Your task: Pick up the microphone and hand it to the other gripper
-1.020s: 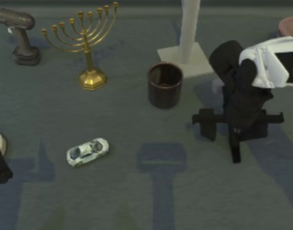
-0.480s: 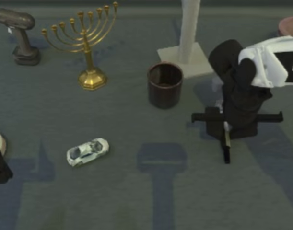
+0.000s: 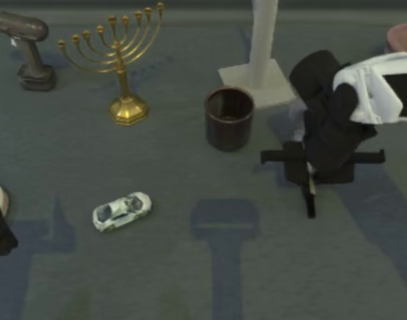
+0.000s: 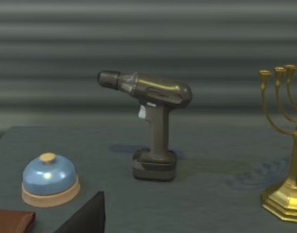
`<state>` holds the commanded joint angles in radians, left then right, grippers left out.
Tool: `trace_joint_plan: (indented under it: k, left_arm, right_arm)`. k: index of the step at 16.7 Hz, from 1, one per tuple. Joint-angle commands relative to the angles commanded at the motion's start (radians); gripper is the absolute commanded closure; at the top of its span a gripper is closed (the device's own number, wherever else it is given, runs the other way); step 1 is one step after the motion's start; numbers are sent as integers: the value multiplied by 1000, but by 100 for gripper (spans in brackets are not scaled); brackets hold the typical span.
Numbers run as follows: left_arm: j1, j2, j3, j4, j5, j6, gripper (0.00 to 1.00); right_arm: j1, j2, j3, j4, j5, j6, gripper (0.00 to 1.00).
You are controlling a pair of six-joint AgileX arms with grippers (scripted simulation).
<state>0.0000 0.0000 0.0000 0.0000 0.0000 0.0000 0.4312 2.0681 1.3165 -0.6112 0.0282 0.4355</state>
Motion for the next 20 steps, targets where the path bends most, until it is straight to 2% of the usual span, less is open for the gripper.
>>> trace_joint_plan:
  k: [4,15,18,20]
  left_arm:
    - [0,0,0,0,0,0,0]
    - [0,0,0,0,0,0,0]
    - [0,0,0,0,0,0,0]
    - [0,0,0,0,0,0,0]
  right_arm:
    - [2,-45,-56,253,-65,-69,100]
    - [-4,-263,-332,1193,-308,-339,100]
    - [-6,-325,-381,1351,-352,-394,100]
    - [-8,-351,-399,1404,-368,-414,100]
